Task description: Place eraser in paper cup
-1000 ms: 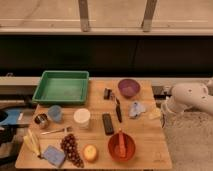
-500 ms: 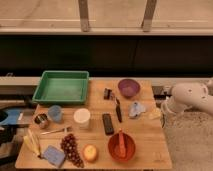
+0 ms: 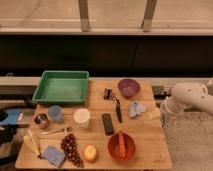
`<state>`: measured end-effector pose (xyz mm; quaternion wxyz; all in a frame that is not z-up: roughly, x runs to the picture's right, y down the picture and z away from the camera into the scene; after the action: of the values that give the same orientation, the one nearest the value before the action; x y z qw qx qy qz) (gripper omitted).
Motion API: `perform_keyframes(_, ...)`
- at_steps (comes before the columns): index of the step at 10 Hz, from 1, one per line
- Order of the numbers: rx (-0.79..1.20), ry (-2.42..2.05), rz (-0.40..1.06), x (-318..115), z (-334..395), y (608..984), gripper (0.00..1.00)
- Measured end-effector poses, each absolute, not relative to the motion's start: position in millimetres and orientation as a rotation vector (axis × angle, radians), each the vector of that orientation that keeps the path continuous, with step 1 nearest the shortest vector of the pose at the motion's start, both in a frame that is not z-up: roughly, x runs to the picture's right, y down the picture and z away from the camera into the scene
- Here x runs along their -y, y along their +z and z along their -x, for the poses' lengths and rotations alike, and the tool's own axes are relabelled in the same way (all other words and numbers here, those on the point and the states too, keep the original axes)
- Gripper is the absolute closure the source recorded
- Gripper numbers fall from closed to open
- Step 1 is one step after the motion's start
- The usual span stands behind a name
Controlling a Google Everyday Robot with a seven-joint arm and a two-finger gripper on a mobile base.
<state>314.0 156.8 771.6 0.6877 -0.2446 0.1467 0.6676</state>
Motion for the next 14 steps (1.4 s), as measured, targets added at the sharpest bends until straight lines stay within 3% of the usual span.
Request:
perform_keyframes(10,-0.273,1.257,0.585,-134,-204,790,0.20)
perform_keyframes(14,-0.386,1.096,0.610,-144,-128,804,0.20)
